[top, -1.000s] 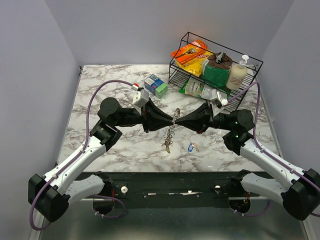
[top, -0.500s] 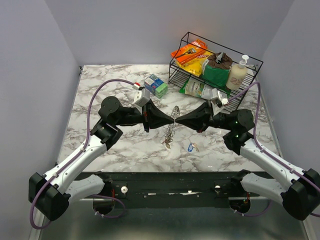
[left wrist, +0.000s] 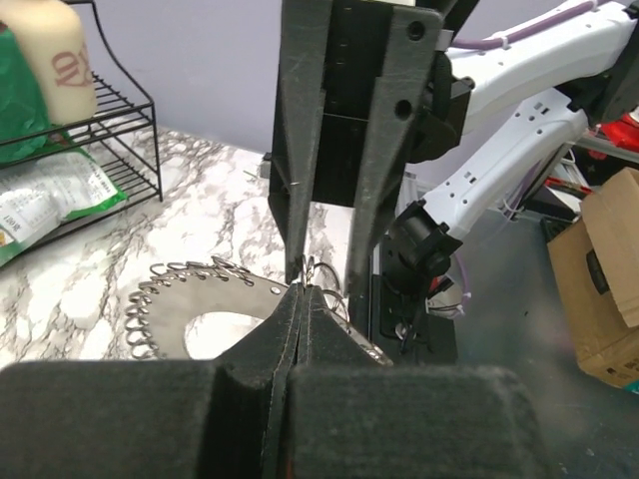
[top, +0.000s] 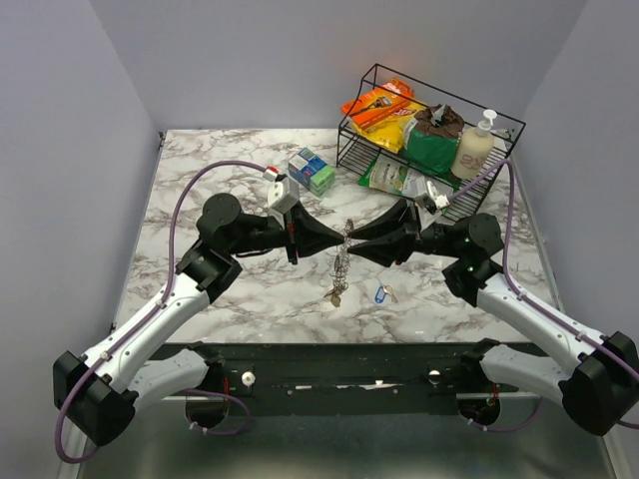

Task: Put the keys on the keyring

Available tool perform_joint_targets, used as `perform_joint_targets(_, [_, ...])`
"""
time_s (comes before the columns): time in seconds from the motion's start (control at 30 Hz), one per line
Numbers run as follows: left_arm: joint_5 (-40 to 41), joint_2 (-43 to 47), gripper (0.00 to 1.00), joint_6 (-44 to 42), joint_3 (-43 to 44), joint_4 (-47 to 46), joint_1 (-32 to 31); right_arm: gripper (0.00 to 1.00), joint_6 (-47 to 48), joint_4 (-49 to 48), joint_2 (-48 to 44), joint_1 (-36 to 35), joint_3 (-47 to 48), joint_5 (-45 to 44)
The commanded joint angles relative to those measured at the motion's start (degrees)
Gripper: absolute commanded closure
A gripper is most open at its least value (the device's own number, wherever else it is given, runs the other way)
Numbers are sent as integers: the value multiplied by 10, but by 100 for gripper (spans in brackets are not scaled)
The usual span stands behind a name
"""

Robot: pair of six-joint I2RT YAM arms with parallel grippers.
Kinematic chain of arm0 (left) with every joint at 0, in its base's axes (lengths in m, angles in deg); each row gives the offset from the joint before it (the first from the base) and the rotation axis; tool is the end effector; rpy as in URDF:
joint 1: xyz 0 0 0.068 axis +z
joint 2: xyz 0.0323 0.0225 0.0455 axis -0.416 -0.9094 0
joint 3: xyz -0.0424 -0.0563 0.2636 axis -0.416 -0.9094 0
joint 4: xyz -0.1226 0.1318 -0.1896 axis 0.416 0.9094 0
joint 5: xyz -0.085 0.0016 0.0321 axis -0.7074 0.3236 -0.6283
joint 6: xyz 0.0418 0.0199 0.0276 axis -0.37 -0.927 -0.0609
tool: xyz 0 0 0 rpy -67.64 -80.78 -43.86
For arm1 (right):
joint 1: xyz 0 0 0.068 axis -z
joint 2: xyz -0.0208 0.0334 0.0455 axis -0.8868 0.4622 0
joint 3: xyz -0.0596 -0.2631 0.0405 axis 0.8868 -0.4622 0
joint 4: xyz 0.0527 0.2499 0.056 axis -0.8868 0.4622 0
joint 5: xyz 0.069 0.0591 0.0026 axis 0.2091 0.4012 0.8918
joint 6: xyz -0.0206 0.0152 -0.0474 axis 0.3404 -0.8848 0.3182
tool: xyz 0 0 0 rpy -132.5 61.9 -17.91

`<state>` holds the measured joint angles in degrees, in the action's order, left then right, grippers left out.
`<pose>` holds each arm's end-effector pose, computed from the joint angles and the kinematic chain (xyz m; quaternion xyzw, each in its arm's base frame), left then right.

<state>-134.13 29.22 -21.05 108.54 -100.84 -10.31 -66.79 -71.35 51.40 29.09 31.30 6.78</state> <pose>0.1696 -0.1508 0.3775 0.3780 0.5602 -0.5625 0.4763 0.1736 0.1480 0.3502 -0.4016 0.4605 0.5782 0.5407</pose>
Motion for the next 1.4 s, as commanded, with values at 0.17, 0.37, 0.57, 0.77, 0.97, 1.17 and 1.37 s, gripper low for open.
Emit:
perform_joint_targets(0.17, [68, 24, 100, -58, 32, 78, 1, 29, 46, 53, -38, -8, 16, -1])
perform_joint_targets(0.37, [93, 36, 100, -104, 55, 147, 1, 13, 95, 101, -81, -8, -4, -65])
perform_joint_targets(0.57, [111, 49, 100, -134, 71, 196, 1, 11, 96, 127, -81, -8, 3, -84])
perform_joint_targets(0.77, [107, 56, 100, -145, 73, 210, 1, 11, 75, 134, -43, -7, 25, -58])
perform_joint_targets(0.97, [106, 56, 100, -143, 71, 208, 1, 17, 55, 141, -13, -8, 50, -30])
perform_joint_targets(1.17, [99, 56, 100, -137, 67, 196, 1, 36, 35, 141, 13, -8, 64, -14])
perform_joint_targets(1.37, [96, 57, 100, -131, 65, 188, 1, 42, 25, 159, 32, -8, 75, -15])
